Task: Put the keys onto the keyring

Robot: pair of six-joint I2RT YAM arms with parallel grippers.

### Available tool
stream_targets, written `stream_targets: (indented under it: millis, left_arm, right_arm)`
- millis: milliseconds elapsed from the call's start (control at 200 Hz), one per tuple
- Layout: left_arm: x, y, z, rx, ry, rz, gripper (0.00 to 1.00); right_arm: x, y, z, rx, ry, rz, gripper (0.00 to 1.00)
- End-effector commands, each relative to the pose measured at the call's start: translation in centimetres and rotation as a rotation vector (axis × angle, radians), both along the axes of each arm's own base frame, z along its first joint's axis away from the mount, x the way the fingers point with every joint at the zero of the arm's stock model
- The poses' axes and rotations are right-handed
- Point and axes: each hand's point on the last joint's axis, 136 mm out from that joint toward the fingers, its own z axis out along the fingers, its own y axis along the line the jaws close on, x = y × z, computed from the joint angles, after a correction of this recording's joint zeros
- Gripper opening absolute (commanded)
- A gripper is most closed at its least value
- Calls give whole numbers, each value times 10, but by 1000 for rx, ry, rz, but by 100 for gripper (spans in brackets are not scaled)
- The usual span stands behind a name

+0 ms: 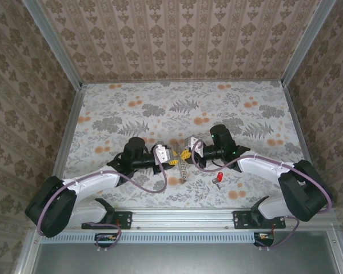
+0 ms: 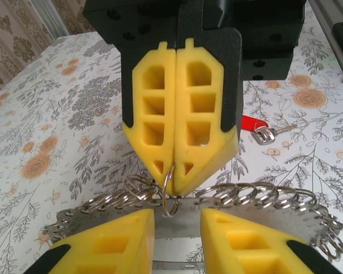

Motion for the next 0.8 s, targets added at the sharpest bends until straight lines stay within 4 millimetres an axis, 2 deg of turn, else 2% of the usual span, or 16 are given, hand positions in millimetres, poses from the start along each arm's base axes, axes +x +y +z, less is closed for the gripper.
stream_targets:
  millis: [0,205,505,630,795]
  left_arm:
    - [2,-8,11,-36,-12,-9,27]
    - [6,-11,9,-45,-12,-7,23]
    - [6,-11,0,-24,6,-7,24]
    - [5,-12,1,-30,9,-17,18]
    - [4,-13,4,-36,4,-21,16]
  right_arm:
    - [-1,4,2,36,19,28,0]
    - [0,5,1,39,22,27,0]
    - [0,6,1,49,30,29,0]
    - [1,6,2,53,33,27,0]
    - [1,6,2,49,36,24,0]
